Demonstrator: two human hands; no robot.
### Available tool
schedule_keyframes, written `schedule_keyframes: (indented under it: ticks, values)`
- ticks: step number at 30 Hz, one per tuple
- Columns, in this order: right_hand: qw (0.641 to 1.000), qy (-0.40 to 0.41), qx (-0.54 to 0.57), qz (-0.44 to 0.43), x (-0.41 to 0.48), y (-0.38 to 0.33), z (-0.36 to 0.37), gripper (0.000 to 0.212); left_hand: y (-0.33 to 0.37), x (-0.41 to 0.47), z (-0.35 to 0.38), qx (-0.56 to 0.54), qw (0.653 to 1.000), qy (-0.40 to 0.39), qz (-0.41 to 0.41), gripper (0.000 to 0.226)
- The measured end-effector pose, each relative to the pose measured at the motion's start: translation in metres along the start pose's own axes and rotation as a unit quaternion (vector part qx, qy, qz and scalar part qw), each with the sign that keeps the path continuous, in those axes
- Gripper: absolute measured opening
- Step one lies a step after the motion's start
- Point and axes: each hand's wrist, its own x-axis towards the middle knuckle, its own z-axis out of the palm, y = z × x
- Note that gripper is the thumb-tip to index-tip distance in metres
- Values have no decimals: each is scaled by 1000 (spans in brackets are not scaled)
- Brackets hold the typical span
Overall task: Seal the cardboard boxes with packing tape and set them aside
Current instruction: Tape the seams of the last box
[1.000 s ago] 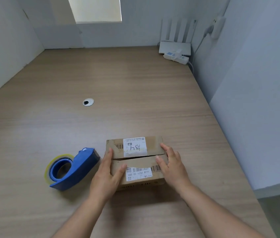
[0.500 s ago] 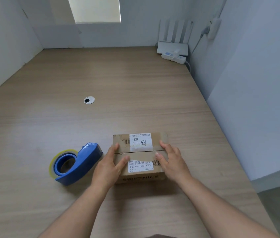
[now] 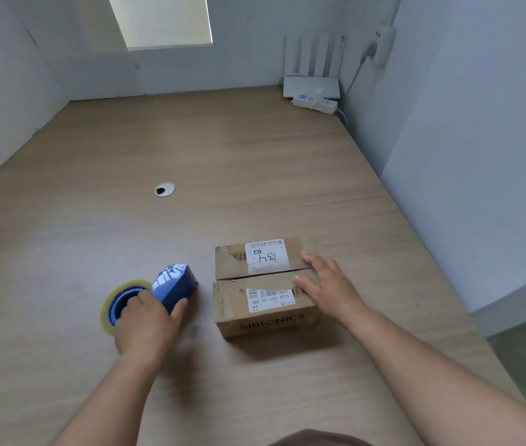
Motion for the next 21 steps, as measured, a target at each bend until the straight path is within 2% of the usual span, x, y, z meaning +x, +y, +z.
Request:
schedule_keyframes:
  ticks: [2,4,7,13,15,19,21]
  values:
    - [1000,-10,-7,-8,4,-1,-3,58,1,8,-1,52,997,-50,-10,69]
    - [1000,-21,-12,-13,8,-3,-6,59,2,19,-5,42,995,-88,-22,61]
    - [999,-37,-20,-21,13,-3,-10,58,-5,35,-15,-14,990,-137,-17,42]
    - [998,-52,-18,-25,16,-3,-12,59,20,16,-75,-225,964,-135,40,31]
    - [998,-53,-17,-24,16,-2,-13,59,43,1,-94,-250,952,-155,87,34]
    - [998,-57,-14,-21,16,-2,-14,59,82,-21,-91,-109,953,-197,204,43]
    - [998,-59,-9,-17,15,-3,-14,60,93,-26,-82,-18,951,-187,247,50]
